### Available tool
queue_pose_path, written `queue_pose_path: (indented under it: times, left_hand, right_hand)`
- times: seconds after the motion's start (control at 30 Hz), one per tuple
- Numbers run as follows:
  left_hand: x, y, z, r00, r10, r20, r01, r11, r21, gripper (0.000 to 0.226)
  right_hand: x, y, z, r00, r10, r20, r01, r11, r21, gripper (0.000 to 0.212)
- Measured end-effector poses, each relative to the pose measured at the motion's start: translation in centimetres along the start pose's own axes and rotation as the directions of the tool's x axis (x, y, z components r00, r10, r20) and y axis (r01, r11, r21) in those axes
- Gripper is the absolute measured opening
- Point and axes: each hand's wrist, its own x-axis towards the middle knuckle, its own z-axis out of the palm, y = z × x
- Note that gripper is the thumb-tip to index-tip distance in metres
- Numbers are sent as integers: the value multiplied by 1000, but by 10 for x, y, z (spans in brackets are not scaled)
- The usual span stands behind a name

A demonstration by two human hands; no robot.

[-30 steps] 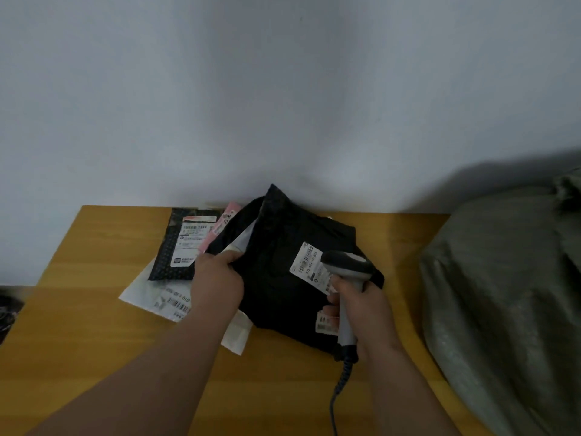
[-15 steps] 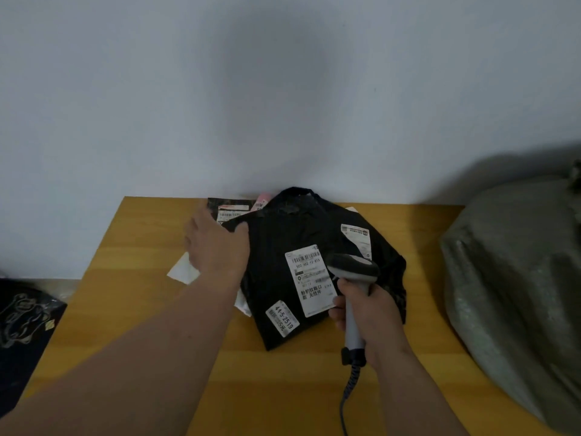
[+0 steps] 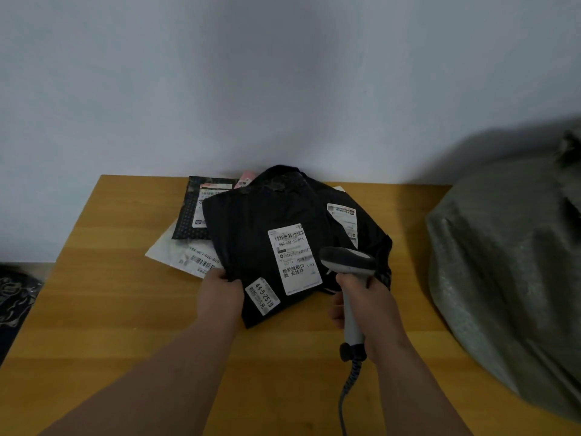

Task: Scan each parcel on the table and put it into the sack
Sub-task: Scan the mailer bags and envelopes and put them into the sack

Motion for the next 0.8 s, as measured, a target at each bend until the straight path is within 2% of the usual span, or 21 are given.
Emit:
queue_pose_path:
  times: [0.2,0.33,0.8]
  left_hand:
    - [6,9,-7,994,53,-97,-58,997,-58,38]
    - [10,13,-8,993,56,-105,-65,994,-85,35]
    - [6,16,-10,994,42,-104,-53,993,-102,31]
  right_hand:
    - [-2,-6,-8,998,-35,52,40,993,-109,14]
    - [-6,-6,-8,994,-11,106,27,989,-145,18]
    - [-5,-5,-10,994,-15,108,30,990,-140,17]
